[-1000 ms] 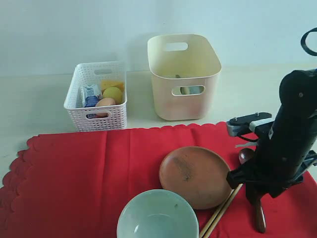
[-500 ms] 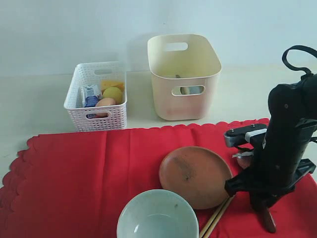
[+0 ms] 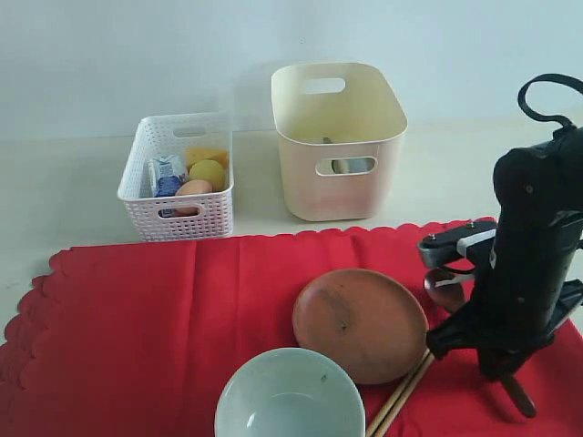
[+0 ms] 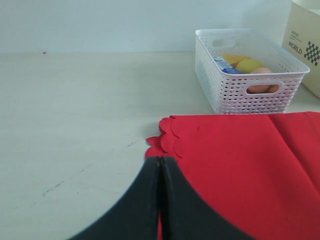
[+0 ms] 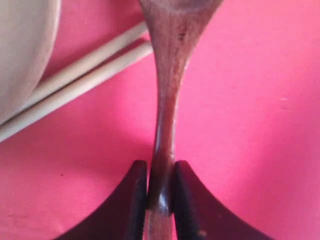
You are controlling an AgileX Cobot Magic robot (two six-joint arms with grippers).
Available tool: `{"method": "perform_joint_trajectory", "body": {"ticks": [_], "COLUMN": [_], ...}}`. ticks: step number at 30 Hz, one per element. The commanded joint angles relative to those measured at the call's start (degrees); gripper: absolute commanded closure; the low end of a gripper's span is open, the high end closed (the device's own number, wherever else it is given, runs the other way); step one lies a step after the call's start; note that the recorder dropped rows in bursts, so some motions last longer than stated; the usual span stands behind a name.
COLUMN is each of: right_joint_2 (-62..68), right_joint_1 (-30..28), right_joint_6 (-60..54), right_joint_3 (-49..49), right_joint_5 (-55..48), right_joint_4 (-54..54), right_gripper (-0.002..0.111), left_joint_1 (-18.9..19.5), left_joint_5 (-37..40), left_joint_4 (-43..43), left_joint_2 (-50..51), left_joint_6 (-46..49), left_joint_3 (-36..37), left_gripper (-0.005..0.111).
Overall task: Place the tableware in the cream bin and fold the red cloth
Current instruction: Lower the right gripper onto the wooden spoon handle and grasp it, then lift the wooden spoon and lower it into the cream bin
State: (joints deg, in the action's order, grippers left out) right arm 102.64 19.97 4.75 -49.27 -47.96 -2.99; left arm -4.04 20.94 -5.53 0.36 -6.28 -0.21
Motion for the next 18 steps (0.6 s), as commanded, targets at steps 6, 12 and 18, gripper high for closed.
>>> {"method": "perform_joint_trajectory", "body": {"ticks": [6, 12, 18], "right_joint_2": [-10.97, -20.48, -26.14], "right_joint_1": [0.06, 0.06, 0.06], "right_joint_6": [3.46, 3.46, 2.12], "right_joint_3": [-0.45, -0.45, -1.66], "right_joint_5": [1.67, 6.07, 16.69], "right_joint_4": [-5.97, -6.13, -3.28], "right_gripper": [0.108, 0.108, 0.108], "left_joint_1": [0.20, 0.20, 0.20], "left_joint_5": [-0.56, -0.56, -0.56], "left_joint_4": [0.35, 0.35, 0.35], "left_joint_2": [-0.36, -0.36, -0.36], "left_joint_6": [0.06, 0.06, 0.06], "left_joint_3": [0.21, 0.21, 0.21], "left_gripper": [0.107, 0.107, 0.107]}}
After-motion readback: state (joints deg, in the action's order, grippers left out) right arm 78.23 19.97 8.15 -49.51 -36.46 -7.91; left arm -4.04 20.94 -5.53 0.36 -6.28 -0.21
